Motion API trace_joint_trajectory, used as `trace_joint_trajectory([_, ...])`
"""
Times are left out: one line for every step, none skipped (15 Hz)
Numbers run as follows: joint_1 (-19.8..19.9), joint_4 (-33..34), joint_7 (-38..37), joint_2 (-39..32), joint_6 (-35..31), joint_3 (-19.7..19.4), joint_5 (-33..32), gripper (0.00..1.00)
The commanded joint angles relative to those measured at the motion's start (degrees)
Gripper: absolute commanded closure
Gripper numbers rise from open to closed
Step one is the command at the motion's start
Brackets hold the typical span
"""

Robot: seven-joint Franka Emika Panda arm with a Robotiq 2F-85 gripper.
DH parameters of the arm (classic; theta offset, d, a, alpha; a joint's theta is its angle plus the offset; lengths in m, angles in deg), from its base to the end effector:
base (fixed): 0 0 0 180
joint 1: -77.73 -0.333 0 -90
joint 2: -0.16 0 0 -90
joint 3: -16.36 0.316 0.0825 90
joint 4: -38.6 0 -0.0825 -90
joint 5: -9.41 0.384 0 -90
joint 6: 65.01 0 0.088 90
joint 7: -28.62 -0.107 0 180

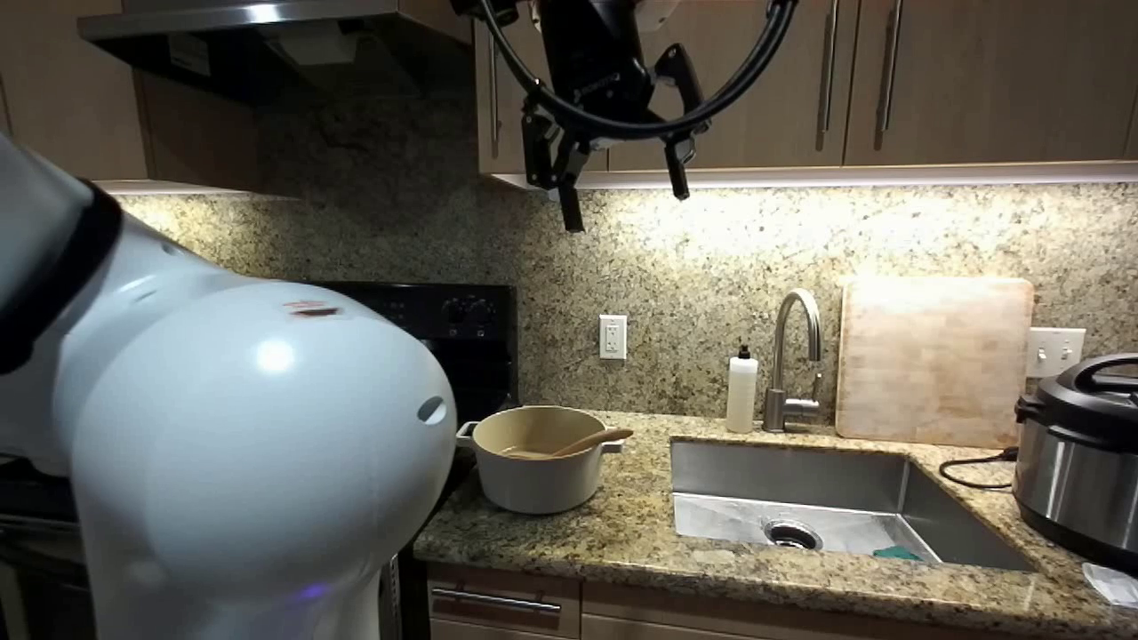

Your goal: Use the wooden spatula to stir the water in the pot.

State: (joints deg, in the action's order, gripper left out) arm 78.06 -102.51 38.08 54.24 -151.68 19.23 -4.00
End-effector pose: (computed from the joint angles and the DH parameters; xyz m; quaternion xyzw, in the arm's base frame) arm 0.2593 -0.0097 0.5837 0.9868 0.0869 -0.0129 0.1361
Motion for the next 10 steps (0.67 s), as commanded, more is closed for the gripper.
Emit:
trace_joint_trajectory([-3.5, 0.9, 4.2, -2.4, -1.1, -1.6, -4.7, 0.00])
trace_joint_trajectory([-4.6, 1.0, 6.3, -3.3, -2.0, -1.9, -6.5, 0.00])
trace_joint_trajectory([-5.3, 1.1, 7.4, -3.9, -2.9, -2.3, -7.8, 0.00])
trace_joint_trajectory([-6.4, 1.6, 9.5, -5.2, -4.4, -2.7, -9.6, 0.00])
trace_joint_trajectory([-7.4, 1.8, 11.1, -6.1, -5.8, -3.2, -10.8, 0.00])
trace_joint_trajectory([-8.3, 2.8, 12.7, -8.1, -7.5, -3.3, -11.8, 0.00])
trace_joint_trajectory([-9.2, 3.3, 14.4, -9.5, -9.2, -3.6, -12.4, 0.00])
trace_joint_trajectory([-10.1, 4.2, 16.0, -11.5, -10.8, -3.7, -12.6, 0.00])
trace_joint_trajectory([-11.0, 4.9, 17.6, -13.2, -12.7, -3.9, -12.4, 0.00])
trace_joint_trajectory([-11.9, 5.7, 19.2, -15.1, -14.4, -3.9, -11.8, 0.00])
